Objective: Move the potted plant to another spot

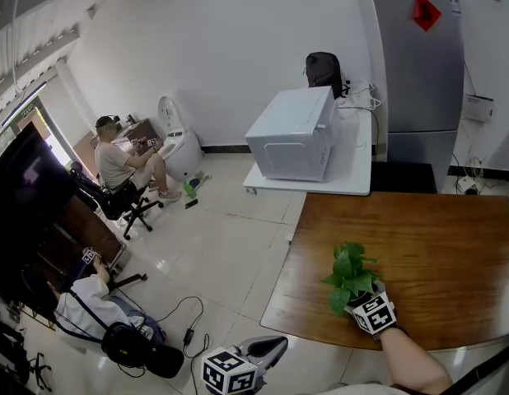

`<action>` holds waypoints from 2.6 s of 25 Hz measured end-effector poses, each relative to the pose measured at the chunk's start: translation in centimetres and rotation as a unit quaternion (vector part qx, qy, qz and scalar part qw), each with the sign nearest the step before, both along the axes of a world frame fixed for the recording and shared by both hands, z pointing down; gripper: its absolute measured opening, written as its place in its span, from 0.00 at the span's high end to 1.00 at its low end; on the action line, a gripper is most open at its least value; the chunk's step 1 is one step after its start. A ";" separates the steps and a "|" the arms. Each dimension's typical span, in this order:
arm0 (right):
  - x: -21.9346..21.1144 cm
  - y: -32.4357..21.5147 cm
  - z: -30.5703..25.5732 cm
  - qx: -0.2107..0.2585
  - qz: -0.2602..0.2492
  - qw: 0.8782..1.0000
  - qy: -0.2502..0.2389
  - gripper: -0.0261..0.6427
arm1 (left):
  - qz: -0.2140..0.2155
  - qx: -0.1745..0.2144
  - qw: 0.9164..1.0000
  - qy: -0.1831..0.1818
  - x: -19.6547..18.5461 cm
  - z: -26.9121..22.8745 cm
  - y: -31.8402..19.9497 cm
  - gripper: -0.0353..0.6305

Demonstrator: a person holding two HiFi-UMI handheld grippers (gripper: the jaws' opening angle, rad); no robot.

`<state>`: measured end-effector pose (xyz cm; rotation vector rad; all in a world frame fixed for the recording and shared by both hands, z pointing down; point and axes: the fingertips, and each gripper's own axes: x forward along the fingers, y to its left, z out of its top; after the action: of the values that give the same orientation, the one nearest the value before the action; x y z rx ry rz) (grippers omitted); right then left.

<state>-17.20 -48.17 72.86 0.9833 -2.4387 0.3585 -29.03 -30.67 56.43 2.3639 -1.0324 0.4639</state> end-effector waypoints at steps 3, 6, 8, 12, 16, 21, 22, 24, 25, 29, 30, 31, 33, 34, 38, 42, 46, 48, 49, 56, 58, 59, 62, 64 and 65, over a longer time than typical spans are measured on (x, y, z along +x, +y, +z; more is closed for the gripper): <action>0.0 0.1 0.0 -0.001 -0.001 1.000 -0.002 0.29 | 0.001 0.001 1.000 -0.001 0.0 0.1 -0.1 0.96; 0.1 0.1 -0.1 0.003 0.000 1.000 -0.001 0.29 | 0.004 0.004 1.000 -0.002 0.1 0.0 -0.4 0.96; 0.3 0.0 -0.4 0.007 0.004 1.000 0.001 0.29 | 0.006 0.005 1.000 -0.002 0.3 -0.2 -0.4 0.96; 0.9 -0.2 -0.8 0.013 0.009 1.000 0.003 0.29 | 0.012 0.004 1.000 0.000 0.6 -0.2 -0.6 0.96; 1.8 0.0 -1.1 0.019 0.017 1.000 0.002 0.29 | 0.021 0.006 1.000 0.003 1.1 -0.1 -0.7 0.96; 4.4 0.4 -2.5 0.026 0.045 0.999 0.000 0.29 | 0.045 0.012 0.999 0.010 2.6 -0.8 -0.9 0.96; 5.2 0.5 -2.9 0.028 0.053 0.998 0.001 0.29 | 0.051 0.012 0.999 0.012 3.0 -1.0 -1.0 0.96; 7.2 0.7 -3.7 0.033 0.069 0.997 0.002 0.29 | 0.064 0.013 0.998 0.015 4.2 -1.4 -1.2 0.96; 8.4 0.8 -4.1 0.036 0.078 0.996 0.003 0.29 | 0.071 0.014 0.997 0.016 4.9 -1.6 -1.3 0.96; 14.7 1.8 -6.0 0.047 0.128 0.991 0.008 0.29 | 0.104 0.026 0.994 0.027 8.5 -2.7 -1.9 0.96; 16.6 2.2 -6.5 0.049 0.142 0.989 0.009 0.29 | 0.114 0.028 0.993 0.030 9.7 -3.0 -2.0 0.96; 18.6 2.6 -7.0 0.051 0.157 0.986 0.010 0.29 | 0.124 0.030 0.991 0.033 11.0 -3.3 -2.0 0.96; 22.9 3.5 -7.7 0.052 0.183 0.982 0.016 0.29 | 0.143 0.033 0.988 0.039 14.0 -3.8 -2.1 0.96; 25.1 3.9 -8.1 0.052 0.195 0.979 0.018 0.29 | 0.153 0.034 0.987 0.043 15.8 -4.1 -2.2 0.96; 34.7 5.8 -9.0 0.050 0.248 0.967 0.026 0.29 | 0.190 0.036 0.980 0.057 23.0 -5.0 -2.3 0.96; 43.2 7.8 -9.9 0.045 0.295 0.954 0.032 0.29 | 0.214 0.033 0.974 0.066 29.3 -5.4 -1.9 0.96; 49.8 10.0 -9.1 0.039 0.323 0.945 0.041 0.29 | 0.225 0.032 0.971 0.073 34.2 -4.5 -1.6 0.96; 52.4 10.7 -8.3 0.035 0.331 0.942 0.042 0.29 | 0.222 0.031 0.972 0.074 35.8 -3.9 -1.6 0.96; 53.6 10.9 -7.9 0.032 0.335 0.941 0.043 0.29 | 0.220 0.031 0.972 0.074 36.6 -3.7 -1.6 0.96; 59.3 11.6 -5.1 0.010 0.356 0.934 0.034 0.29 | 0.214 0.031 0.974 0.067 40.8 -3.1 -1.6 0.96; 59.9 11.7 -4.1 0.001 0.356 0.934 0.033 0.29 | 0.212 0.031 0.975 0.064 41.4 -2.9 -1.4 0.96; 60.1 11.8 -3.7 -0.003 0.357 0.934 0.031 0.29 | 0.210 0.032 0.975 0.064 41.7 -2.8 -1.4 0.96; 60.4 11.8 -3.0 -0.006 0.358 0.933 0.024 0.29 | 0.206 0.034 0.976 0.060 42.2 -2.7 -1.3 0.96; 60.4 11.6 -2.7 -0.005 0.355 0.934 0.026 0.29 | 0.205 0.030 0.977 0.059 42.3 -2.7 -1.4 0.96; 60.3 11.5 -2.5 -0.006 0.352 0.935 0.028 0.29 | 0.203 0.028 0.977 0.060 42.3 -2.7 -1.5 0.96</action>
<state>43.06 -36.66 70.33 1.8180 -1.9492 0.5650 13.24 -32.14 53.69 2.6246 -0.5109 0.4340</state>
